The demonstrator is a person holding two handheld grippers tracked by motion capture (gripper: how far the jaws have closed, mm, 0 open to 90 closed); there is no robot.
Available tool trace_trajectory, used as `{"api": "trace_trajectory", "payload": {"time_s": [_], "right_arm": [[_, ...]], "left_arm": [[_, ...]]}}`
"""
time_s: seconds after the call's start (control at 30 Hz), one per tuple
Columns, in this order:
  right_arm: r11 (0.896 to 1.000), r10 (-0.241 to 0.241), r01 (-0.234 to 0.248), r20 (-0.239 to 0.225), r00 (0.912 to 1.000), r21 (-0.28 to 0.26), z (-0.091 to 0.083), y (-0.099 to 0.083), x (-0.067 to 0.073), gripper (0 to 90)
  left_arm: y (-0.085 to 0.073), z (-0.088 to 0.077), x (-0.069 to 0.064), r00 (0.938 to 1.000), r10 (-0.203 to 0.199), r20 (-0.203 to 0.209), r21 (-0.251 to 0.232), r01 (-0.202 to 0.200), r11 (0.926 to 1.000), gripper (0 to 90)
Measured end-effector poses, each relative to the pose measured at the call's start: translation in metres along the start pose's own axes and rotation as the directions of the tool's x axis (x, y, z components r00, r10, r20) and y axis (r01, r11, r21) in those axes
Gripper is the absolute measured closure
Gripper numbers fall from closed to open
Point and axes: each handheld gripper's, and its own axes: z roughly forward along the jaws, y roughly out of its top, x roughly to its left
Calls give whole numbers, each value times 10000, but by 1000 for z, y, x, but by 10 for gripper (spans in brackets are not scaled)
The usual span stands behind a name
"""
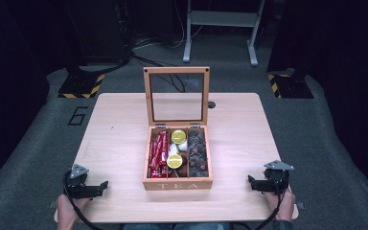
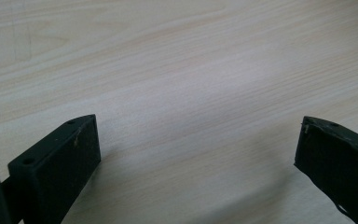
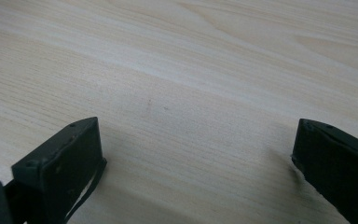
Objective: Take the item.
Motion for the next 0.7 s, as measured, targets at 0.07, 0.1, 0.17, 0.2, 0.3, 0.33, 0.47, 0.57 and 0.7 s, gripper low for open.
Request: {"api": "trace_trajectory", "payload": {"time_s": [0.07, 0.1, 0.17, 0.2, 0.3, 0.33, 0.47, 0.57, 0.7], "right_arm": [[10000, 19, -19, -4, 10000, 0, 0, 0, 0, 9], [10000, 19, -19, -4, 10000, 0, 0, 0, 0, 9], [10000, 36, -36, -151, 9999, -1, 0, 0, -1, 9], [10000, 45, -45, -147, 9999, 4, 0, 0, -1, 10], [10000, -1, 1, -66, 10000, 8, 0, 0, 0, 15], [10000, -2, 2, -77, 10000, 4, 0, 0, 0, 15], [10000, 0, 0, -76, 10000, -1, 0, 0, 0, 15], [10000, 58, -58, -182, 9998, -13, 0, 0, -1, 15], [9999, 112, -112, -192, 9998, 5, 0, 0, -1, 15]], "left_arm": [[4, -4, -3, 10000, 20, 35, -166, -19, 9999, 0], [4, -4, -3, 10000, 20, 35, -166, -19, 9999, 0], [8, -8, -4, 9997, 58, 241, -292, -51, 9996, 0], [13, -11, -6, 9989, -18, 466, -446, 39, 9990, 0], [18, -13, -10, 9986, 50, 525, -531, -22, 9986, 0], [23, -15, -13, 9980, 112, 627, -588, -75, 9982, 0], [29, -18, -18, 9977, 249, 629, -732, -203, 9971, 0], [36, -22, -22, 9960, 369, 812, -829, -301, 9961, 0], [42, -25, -26, 9939, 515, 976, -870, -430, 9953, 0]]}}
